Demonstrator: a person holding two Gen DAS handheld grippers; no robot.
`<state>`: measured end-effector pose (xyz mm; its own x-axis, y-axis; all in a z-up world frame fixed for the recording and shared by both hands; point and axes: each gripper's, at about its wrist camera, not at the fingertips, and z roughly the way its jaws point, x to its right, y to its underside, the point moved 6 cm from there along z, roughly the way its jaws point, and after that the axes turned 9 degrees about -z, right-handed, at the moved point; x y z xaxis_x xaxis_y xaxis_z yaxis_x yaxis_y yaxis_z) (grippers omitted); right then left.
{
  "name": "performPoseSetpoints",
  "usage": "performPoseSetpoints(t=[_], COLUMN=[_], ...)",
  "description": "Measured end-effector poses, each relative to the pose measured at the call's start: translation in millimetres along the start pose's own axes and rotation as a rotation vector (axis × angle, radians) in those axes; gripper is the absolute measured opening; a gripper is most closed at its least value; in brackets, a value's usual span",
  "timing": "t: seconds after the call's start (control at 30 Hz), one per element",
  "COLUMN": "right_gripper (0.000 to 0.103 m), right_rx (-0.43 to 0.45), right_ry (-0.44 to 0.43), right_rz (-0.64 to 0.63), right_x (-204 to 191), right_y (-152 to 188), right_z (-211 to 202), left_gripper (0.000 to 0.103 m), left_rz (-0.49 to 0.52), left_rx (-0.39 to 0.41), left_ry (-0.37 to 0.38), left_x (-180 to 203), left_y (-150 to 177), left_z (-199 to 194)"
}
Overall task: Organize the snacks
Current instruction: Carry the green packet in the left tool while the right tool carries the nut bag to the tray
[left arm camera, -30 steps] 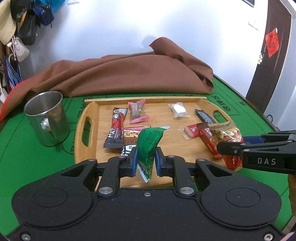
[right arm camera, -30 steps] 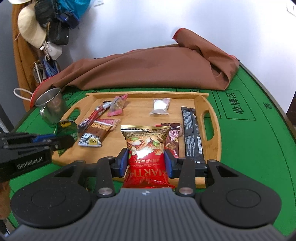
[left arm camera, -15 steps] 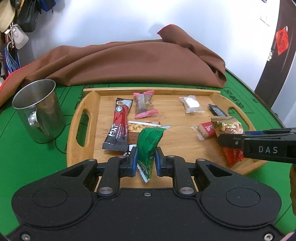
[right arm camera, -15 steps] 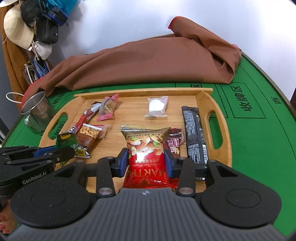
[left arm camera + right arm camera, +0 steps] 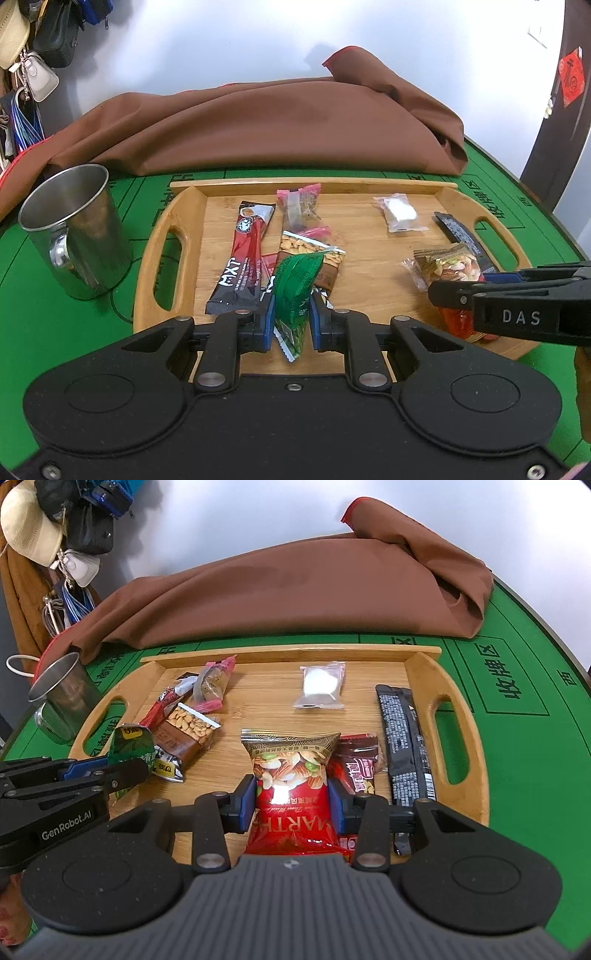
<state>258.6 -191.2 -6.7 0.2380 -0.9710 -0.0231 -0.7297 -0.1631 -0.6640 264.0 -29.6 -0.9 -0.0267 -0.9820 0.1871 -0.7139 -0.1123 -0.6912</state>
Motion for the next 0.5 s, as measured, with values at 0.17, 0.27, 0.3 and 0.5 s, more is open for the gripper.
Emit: performPoseSetpoints(t=[0.17,0.27,0.3,0.5], right_gripper=[0.045,0.045,0.045,0.045], right_rx=[-0.007,-0.010,-0.010,-0.012], right_ry=[-0.002,-0.004,-0.006,-0.011], right_rz=[-0.002,-0.006,-0.007,-0.016], right_x=[-1.1,-1.8,-2.4,-5.7], right_y=[0.4,0.4,0.3,0.6], right_z=[2.9,3.7,3.9,4.9], left_gripper=[0.018,0.018,0.018,0.018], left_rz=[-0.001,-0.001,-0.002,-0.006], left_rx=[0.001,0.002,0.003,0.003], left_ry=[-0.003,-0.006,-0.006,-0.008], left_x=[-0.1,-1.0,-1.4,-3.1], left_y=[-0.6,-1.3,-1.4,-0.5], left_z=[1.0,1.7,1.8,-0.6])
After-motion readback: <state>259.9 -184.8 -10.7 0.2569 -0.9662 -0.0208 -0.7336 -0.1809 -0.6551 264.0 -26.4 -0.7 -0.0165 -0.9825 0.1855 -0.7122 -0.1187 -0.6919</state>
